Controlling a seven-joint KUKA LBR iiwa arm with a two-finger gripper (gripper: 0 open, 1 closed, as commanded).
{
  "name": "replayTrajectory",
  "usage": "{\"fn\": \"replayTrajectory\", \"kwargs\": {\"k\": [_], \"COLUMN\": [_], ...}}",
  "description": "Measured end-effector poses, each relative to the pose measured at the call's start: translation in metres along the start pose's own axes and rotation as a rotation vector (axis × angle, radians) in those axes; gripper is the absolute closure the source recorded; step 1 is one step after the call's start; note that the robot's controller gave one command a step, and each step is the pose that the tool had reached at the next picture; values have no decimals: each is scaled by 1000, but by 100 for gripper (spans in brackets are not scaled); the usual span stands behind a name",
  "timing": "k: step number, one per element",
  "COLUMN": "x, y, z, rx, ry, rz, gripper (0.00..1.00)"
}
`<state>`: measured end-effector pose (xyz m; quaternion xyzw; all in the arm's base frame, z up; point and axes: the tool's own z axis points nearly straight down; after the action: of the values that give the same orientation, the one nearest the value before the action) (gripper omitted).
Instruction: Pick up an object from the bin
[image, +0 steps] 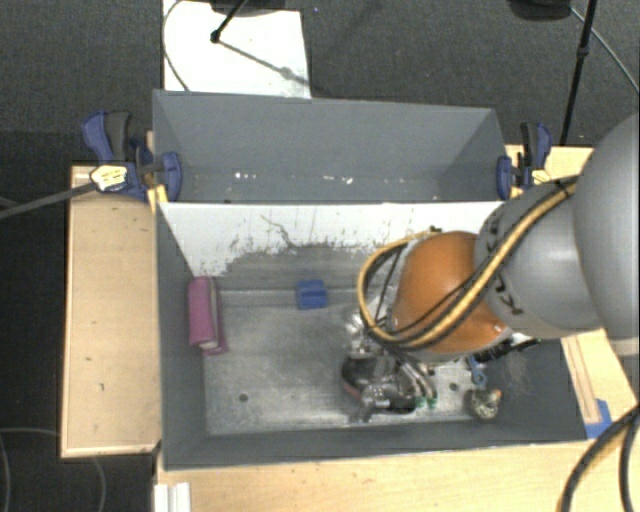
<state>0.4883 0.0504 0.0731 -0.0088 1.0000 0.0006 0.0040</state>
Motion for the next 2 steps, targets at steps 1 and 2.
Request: {"fn": "replayTrajectory", "kwargs": {"k": [1,2], "x": [-14,-13], "y": [-8,-8], "z": [-145,-141], "rx": [1,0], "ry": [-2,6], "rz": [-57,-56], "gripper": [100,0]}}
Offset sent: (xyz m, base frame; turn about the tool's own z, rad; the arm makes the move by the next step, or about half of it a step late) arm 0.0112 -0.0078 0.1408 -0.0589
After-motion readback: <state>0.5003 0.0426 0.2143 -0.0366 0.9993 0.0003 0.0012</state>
